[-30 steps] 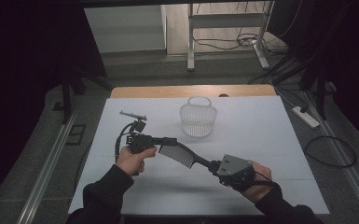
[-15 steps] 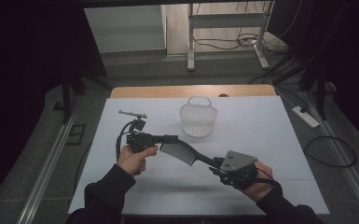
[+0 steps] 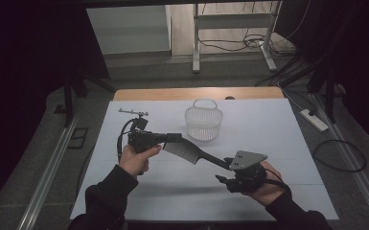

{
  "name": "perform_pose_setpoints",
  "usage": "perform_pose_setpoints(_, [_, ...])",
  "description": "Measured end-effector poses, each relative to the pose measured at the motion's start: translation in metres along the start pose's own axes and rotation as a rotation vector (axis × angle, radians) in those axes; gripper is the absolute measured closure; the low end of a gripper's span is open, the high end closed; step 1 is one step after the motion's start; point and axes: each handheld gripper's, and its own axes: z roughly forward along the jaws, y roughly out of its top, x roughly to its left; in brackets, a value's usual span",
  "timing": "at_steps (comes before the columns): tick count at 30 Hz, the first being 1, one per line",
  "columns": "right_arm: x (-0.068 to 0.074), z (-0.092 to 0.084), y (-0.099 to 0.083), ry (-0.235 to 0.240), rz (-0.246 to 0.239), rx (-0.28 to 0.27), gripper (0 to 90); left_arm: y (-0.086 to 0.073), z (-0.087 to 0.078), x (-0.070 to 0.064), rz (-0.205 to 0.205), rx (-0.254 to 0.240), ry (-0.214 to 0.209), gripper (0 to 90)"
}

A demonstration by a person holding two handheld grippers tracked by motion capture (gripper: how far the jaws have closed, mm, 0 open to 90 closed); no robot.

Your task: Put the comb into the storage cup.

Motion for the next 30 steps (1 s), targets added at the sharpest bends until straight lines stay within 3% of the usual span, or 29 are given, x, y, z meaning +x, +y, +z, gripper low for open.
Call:
perform_pose_setpoints(3, [-0.002, 0.0, -0.001, -0.008, 0.026, 0.01, 29.2, 0.004, -0.003, -0.002, 0.011, -0.005, 0.018, 84.1])
perform_pose_setpoints(9, [-0.008, -0.002, -0.003, 0.026, 0.084, 0.031, 26.0, 0.008, -0.007, -0.003, 0.019, -0.016, 0.036, 84.1])
perform_pose_setpoints(18, [-0.012, -0.002, -0.008, 0.02, 0.111, 0.063, 16.5, 0.016, -0.01, -0.007, 0.037, -0.007, 0.051, 84.1])
perform_pose_setpoints(30, [-0.02, -0.009, -0.019, -0.007, 0.169, 0.102, 4.6, 0.033, -0.017, -0.012, 0.069, -0.011, 0.113, 84.1])
